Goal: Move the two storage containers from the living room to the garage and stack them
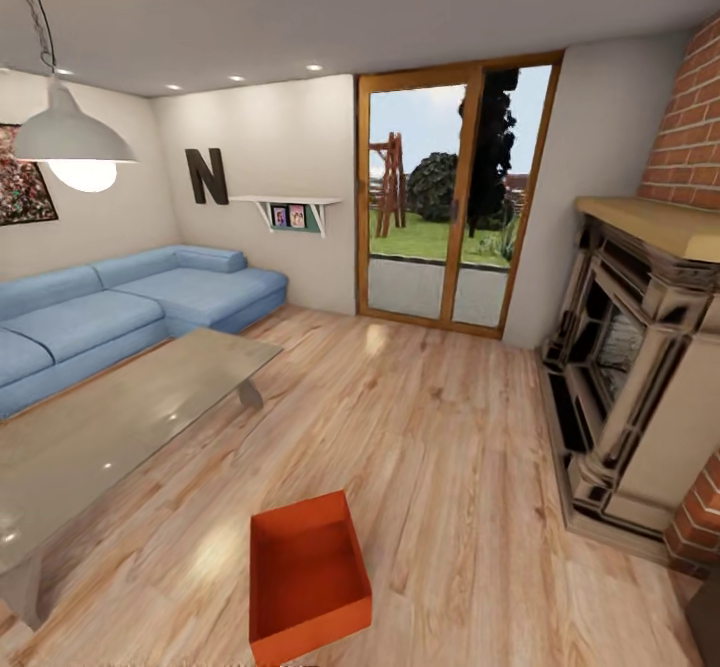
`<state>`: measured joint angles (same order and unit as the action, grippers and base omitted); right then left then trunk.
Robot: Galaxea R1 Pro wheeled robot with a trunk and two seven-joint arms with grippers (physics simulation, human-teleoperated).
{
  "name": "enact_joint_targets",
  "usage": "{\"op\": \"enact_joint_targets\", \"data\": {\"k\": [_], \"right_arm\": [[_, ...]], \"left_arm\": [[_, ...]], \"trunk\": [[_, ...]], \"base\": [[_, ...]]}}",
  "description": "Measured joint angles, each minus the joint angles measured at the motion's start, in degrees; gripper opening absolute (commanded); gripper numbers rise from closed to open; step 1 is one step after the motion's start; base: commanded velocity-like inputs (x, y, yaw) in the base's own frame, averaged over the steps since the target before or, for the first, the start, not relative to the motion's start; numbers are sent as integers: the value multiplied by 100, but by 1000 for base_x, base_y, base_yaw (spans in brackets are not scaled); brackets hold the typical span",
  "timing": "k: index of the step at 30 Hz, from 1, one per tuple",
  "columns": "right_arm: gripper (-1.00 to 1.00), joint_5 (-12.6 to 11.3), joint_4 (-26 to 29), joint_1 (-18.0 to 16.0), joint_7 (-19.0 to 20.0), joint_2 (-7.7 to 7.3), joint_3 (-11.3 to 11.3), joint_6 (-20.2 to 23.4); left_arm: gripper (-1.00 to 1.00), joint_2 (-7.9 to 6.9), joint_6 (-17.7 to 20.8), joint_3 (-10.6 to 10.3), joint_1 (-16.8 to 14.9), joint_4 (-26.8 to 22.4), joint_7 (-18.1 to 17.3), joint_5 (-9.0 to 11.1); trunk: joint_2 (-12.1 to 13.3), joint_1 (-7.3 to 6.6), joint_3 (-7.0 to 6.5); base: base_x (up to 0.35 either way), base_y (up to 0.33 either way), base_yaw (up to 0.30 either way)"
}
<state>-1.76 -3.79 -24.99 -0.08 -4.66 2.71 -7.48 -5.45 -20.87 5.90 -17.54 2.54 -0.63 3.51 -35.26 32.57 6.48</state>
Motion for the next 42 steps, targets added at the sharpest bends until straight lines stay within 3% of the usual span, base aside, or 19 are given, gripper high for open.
{"op": "enact_joint_targets", "data": {"k": [14, 33, 42], "right_arm": [[100, 1, 0, -2, 0, 0, 0, 0], [100, 8, 0, -2, 0, 0, 0, 0], [100, 7, 2, 0, 0, -1, 0, 0]], "left_arm": [[100, 0, 5, -2, 0, 0, -9, 8], [100, 0, 11, -6, 0, 0, 29, 17], [100, 1, -5, -8, -1, 1, 22, 11]], "trunk": [[-1, -1, 0], [-1, -3, 0], [0, -1, 0]], "base": [[18, 0, 290], [317, -4, 285], [203, -43, 48]]}}
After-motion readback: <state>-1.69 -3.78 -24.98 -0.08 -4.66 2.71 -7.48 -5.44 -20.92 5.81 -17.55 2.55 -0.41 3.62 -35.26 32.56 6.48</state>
